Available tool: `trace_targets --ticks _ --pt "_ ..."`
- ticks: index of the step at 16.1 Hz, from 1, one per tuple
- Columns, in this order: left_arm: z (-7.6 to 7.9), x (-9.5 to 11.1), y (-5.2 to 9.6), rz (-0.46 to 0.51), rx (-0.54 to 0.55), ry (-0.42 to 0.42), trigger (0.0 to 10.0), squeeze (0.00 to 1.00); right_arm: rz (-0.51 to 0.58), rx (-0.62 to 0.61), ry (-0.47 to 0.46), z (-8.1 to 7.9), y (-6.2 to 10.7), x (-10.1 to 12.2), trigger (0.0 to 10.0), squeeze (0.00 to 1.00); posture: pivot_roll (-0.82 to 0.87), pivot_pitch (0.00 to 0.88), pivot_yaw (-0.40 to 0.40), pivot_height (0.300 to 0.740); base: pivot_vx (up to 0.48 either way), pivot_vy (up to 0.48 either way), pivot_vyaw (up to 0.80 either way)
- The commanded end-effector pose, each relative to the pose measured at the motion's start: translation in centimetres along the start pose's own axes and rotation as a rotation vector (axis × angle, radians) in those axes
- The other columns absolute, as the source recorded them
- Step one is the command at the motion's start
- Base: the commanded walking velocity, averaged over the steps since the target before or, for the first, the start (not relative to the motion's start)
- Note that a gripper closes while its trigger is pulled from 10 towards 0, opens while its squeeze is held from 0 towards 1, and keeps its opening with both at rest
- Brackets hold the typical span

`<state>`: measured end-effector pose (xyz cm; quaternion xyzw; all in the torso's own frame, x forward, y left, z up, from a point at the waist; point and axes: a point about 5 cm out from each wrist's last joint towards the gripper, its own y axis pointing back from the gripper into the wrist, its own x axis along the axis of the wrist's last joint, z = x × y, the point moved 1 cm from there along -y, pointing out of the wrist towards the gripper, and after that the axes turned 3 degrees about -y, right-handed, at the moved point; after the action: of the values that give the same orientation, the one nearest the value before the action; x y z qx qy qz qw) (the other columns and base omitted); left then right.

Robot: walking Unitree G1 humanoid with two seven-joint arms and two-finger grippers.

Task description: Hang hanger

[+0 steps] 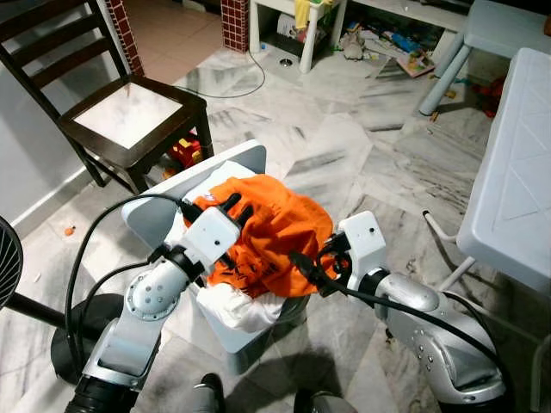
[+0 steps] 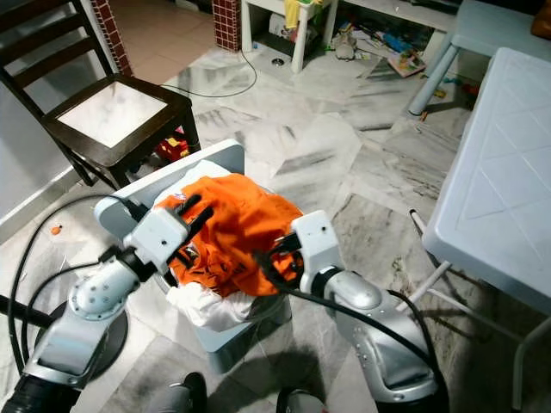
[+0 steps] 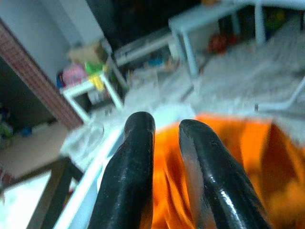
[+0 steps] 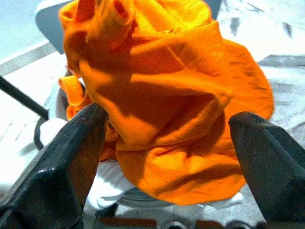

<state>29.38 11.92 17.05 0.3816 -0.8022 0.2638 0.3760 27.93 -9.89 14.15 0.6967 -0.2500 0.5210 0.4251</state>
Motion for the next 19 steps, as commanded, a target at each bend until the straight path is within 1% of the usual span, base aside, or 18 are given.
trace_targets --ticks 1,3,4,5,6,7,8,9,10,11,12,13,14,15,16,17,18,19 --pt "0.2 0.3 0.2 0.007 -0.022 0.012 10.0 1.0 -0.009 -0.008 -0.002 0.2 0.0 -0.4 10.0 0.0 -0.06 0.187 -0.033 0.74 0.0 0.0 0.0" --pt "0.1 2.5 1.0 0.068 -0.071 -0.009 10.0 1.0 -0.008 -0.012 -0.001 0.4 0.0 -0.3 10.0 0.0 -0.05 0.187 -0.035 0.74 0.0 0.0 0.0" --pt "-0.3 2.7 1.1 0.073 -0.035 -0.009 10.0 1.0 -0.007 -0.012 -0.001 0.4 0.0 -0.3 10.0 0.0 -0.04 0.186 -0.036 0.74 0.0 0.0 0.0" --pt "-2.5 1.8 1.8 0.022 0.18 0.043 10.0 1.0 -0.006 -0.008 -0.002 0.3 -0.1 -0.3 10.0 0.0 -0.04 0.184 -0.036 0.74 0.0 0.0 0.0" --pt "-3.3 1.2 2.2 -0.009 0.26 0.075 10.0 1.0 -0.005 -0.006 -0.002 0.2 -0.2 -0.3 10.0 0.0 -0.04 0.184 -0.036 0.74 0.0 0.0 0.0" --pt "-4.5 -0.7 3.4 -0.108 0.41 0.156 10.0 0.1 -0.004 -0.003 -0.002 0.2 -0.2 -0.3 10.0 0.0 -0.04 0.184 -0.039 0.74 0.0 0.0 0.0" --pt "-4.8 -1.6 3.9 -0.147 0.459 0.202 10.0 0.0 -0.004 -0.002 -0.001 0.2 -0.3 -0.3 10.0 0.0 -0.04 0.184 -0.041 0.74 0.0 0.0 0.0" --pt "-4.9 -3.6 4.5 -0.247 0.498 0.266 10.0 0.0 -0.003 0.0 0.001 0.2 -0.3 -0.3 10.0 0.0 -0.04 0.184 -0.043 0.74 0.0 0.0 0.0" --pt "-4.8 -4.1 4.6 -0.27 0.494 0.291 10.0 0.0 -0.003 0.001 0.002 0.2 -0.3 -0.2 10.0 0.0 -0.04 0.184 -0.043 0.74 0.0 0.0 0.0" --pt "-4.5 -4.9 4.7 -0.302 0.488 0.342 10.0 0.0 -0.002 0.002 0.004 0.2 -0.3 -0.2 10.0 0.0 -0.04 0.184 -0.043 0.74 0.0 0.0 0.0" --pt "-3.4 -6.4 4.6 -0.384 0.426 0.357 10.0 0.0 -0.002 0.0 0.006 0.3 -0.2 -0.2 10.0 0.0 -0.06 0.186 -0.041 0.74 0.0 0.0 0.0" --pt "-2.9 -7.0 4.6 -0.419 0.397 0.363 10.0 0.0 -0.002 -0.003 0.007 0.4 -0.2 -0.1 10.0 0.0 -0.06 0.188 -0.041 0.74 0.0 0.0 0.0" --pt "-2.0 -8.1 4.6 -0.471 0.368 0.402 10.0 0.0 -0.005 -0.008 0.007 0.4 0.0 -0.3 10.0 0.0 -0.06 0.188 -0.04 0.74 0.0 0.0 0.0" --pt "-1.6 -8.8 4.4 -0.497 0.367 0.447 10.0 0.0 -0.007 -0.006 0.006 0.4 0.1 -0.3 10.0 0.0 -0.07 0.191 -0.04 0.74 0.0 0.0 0.0" --pt "-1.2 -9.4 4.1 -0.528 0.375 0.504 10.0 0.0 -0.006 0.027 0.006 -0.1 0.2 -0.3 10.0 0.0 -0.08 0.191 -0.041 0.74 0.0 0.0 0.0" --pt "-1.0 -9.8 3.7 -0.535 0.381 0.55 10.0 0.0 0.0 0.074 0.002 -0.7 0.4 -0.1 10.0 0.0 -0.08 0.192 -0.041 0.74 0.0 0.0 0.0" --pt "-0.8 -9.8 3.3 -0.522 0.377 0.562 10.0 0.0 0.004 0.106 0.003 -1.1 0.7 0.0 10.0 0.0 -0.09 0.194 -0.042 0.74 0.0 0.0 0.0" --pt "-0.8 -9.8 3.2 -0.517 0.371 0.557 10.0 0.0 0.005 0.115 0.006 -1.2 0.7 0.0 10.0 0.0 -0.09 0.194 -0.042 0.74 0.0 0.0 0.0"
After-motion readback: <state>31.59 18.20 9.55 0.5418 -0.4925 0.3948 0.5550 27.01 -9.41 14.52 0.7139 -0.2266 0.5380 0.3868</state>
